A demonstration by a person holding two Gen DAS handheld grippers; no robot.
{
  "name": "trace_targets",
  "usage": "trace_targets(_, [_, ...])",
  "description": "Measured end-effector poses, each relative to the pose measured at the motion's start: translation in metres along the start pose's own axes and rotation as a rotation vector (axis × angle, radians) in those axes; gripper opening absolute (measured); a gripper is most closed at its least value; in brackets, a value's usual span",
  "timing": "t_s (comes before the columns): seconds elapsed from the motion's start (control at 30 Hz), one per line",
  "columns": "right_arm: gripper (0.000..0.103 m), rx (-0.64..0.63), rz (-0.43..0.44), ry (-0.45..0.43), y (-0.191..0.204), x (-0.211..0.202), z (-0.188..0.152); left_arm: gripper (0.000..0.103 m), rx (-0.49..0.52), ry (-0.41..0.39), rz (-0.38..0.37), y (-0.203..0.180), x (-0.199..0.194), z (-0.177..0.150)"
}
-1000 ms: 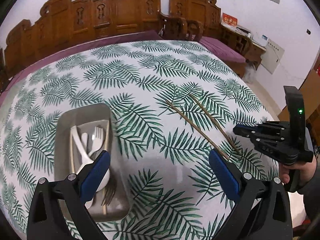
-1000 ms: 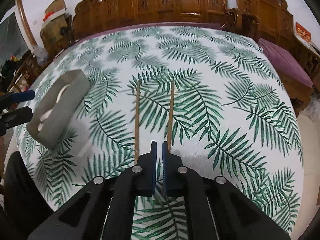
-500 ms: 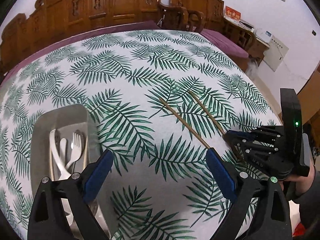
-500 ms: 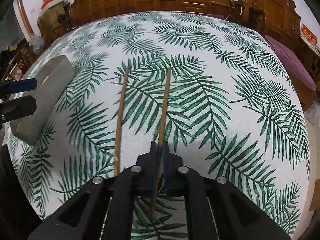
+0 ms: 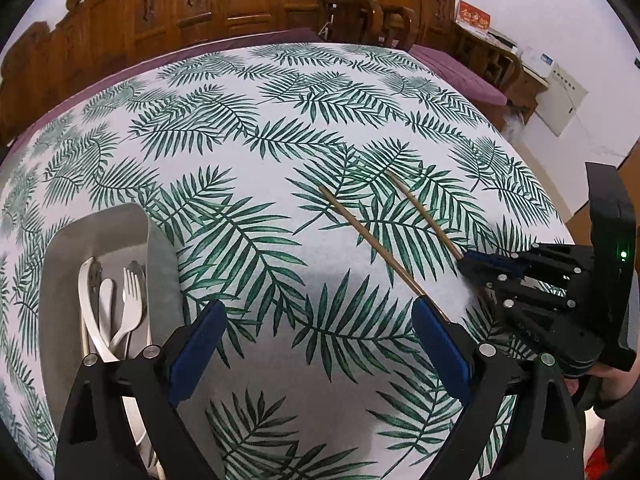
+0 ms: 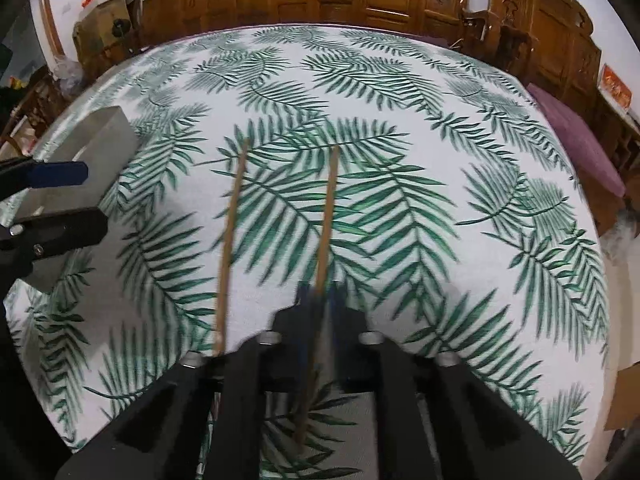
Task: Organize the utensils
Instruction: 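Close the right tool on one wooden chopstick and lift it, then grasp the other wooden chopstick with the left tool while the right tool holds its chopstick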
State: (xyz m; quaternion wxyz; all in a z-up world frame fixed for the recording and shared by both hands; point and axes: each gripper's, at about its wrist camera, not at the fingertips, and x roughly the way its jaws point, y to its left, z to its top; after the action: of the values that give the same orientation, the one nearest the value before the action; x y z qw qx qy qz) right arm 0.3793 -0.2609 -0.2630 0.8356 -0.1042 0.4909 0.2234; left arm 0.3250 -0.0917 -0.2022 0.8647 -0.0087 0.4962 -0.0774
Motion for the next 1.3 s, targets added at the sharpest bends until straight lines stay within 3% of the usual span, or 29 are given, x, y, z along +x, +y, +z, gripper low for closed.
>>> trace_targets(0.2, [0.006, 0.039, 0.015, -0.005, -0.013, -0.012, -0.013, 0.066, 0.017, 0.021, -0.019, -0.013, 0.012, 0.006])
trace_targets(0.33, [0.006, 0.06, 0.024, -0.021, -0.016, -0.023, -0.022, 0.037, 0.029, 0.039, -0.044, -0.025, 0.023, 0.009])
trace_targets(0.4, [0.006, 0.071, 0.027, -0.03, -0.019, -0.028, -0.026, 0.029, 0.038, 0.047, -0.06, -0.032, 0.027, 0.01])
trace_targets(0.87, [0.006, 0.123, 0.038, -0.056, -0.033, -0.044, -0.038, 0.026, 0.058, 0.079, -0.066, -0.062, 0.055, 0.018])
trace_targets(0.9, [0.006, 0.125, 0.04, -0.057, -0.034, -0.044, -0.038, 0.029, 0.057, 0.081, -0.057, -0.062, 0.056, 0.017])
trace_targets(1.0, [0.006, 0.127, 0.044, -0.061, -0.034, -0.045, -0.038, 0.061, 0.04, 0.104, -0.036, -0.06, 0.06, 0.017])
trace_targets(1.27, [0.006, 0.124, 0.049, -0.062, -0.032, -0.045, -0.038, 0.061, 0.06, 0.11, 0.0, -0.059, 0.066, 0.015])
trace_targets(1.3, [0.006, 0.124, 0.049, -0.062, -0.032, -0.045, -0.038, 0.057, 0.068, 0.106, 0.009, -0.06, 0.067, 0.014])
